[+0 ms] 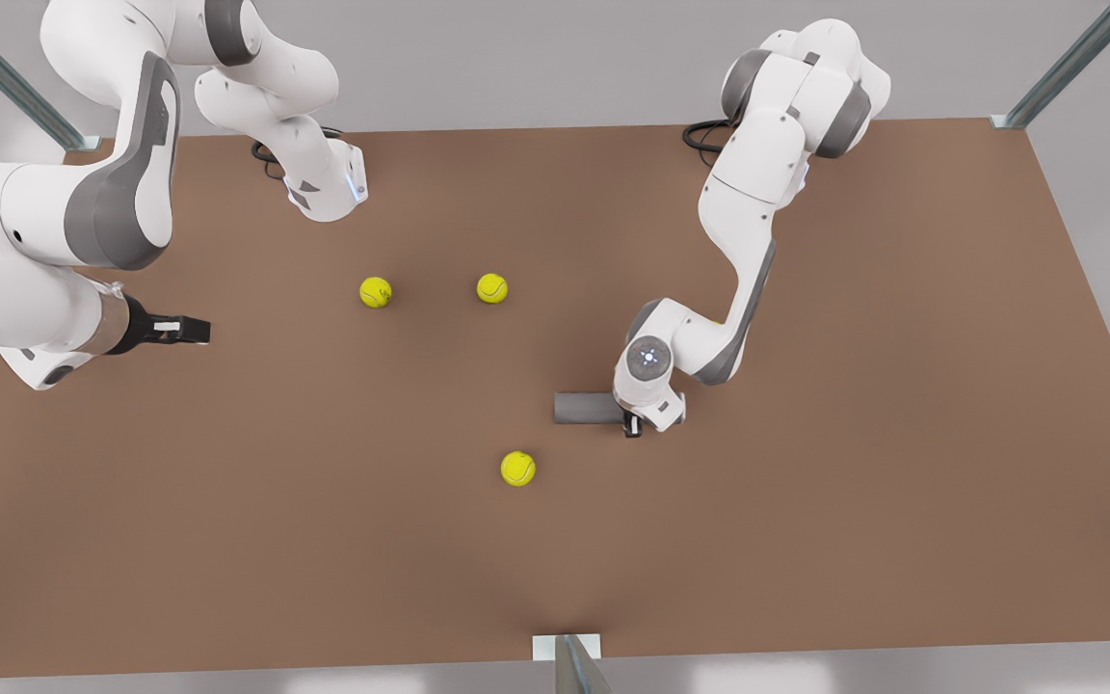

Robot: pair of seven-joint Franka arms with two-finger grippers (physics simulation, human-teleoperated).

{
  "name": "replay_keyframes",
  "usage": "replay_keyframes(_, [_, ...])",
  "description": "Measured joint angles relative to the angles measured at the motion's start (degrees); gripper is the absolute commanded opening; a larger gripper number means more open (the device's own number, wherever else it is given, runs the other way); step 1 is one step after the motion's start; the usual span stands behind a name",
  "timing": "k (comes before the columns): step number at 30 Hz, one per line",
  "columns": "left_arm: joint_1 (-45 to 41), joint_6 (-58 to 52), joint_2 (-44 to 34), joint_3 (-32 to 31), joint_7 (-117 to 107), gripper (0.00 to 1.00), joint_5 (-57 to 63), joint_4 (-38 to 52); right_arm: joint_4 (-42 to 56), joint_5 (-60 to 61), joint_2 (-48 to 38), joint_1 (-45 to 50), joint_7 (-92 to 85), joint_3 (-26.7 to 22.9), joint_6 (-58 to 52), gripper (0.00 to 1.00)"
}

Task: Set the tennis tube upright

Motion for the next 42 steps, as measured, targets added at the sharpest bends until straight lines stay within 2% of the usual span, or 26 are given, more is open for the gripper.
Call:
replay_keyframes(8, [0.0,-6.1,-5.7,2.1,2.3,0.69,0.0,1.3,0.1,0.0,0.3,0.0,0.0,0.0,0.0,1.00])
replay_keyframes(13, [-0.1,-24.2,-9.3,3.8,4.4,0.69,2.1,15.2,0.2,-0.1,0.3,0.0,-0.1,0.0,0.1,1.00])
replay_keyframes(19, [-0.7,-47.3,-9.0,4.2,7.7,0.69,27.8,19.1,0.1,-1.6,0.4,-0.1,-1.4,0.0,1.1,1.00])
replay_keyframes(23, [-1.4,-57.6,-8.9,4.1,10.6,0.69,47.7,19.5,0.1,-1.8,0.4,-0.1,-2.0,0.0,1.4,1.00])
replay_keyframes(26, [-2.0,-63.1,-7.0,4.3,12.4,0.69,58.4,19.4,0.1,-1.8,0.4,-0.1,-2.4,0.0,1.6,1.00])
replay_keyframes(32, [-1.6,-68.1,-1.3,8.1,10.3,0.69,67.4,18.7,0.1,-1.7,0.7,0.0,-3.0,0.0,1.7,1.00])
replay_keyframes(42, [1.6,-61.1,5.7,8.7,-2.2,0.69,67.8,16.5,0.0,-1.6,0.8,0.0,-3.7,0.0,1.8,1.00])
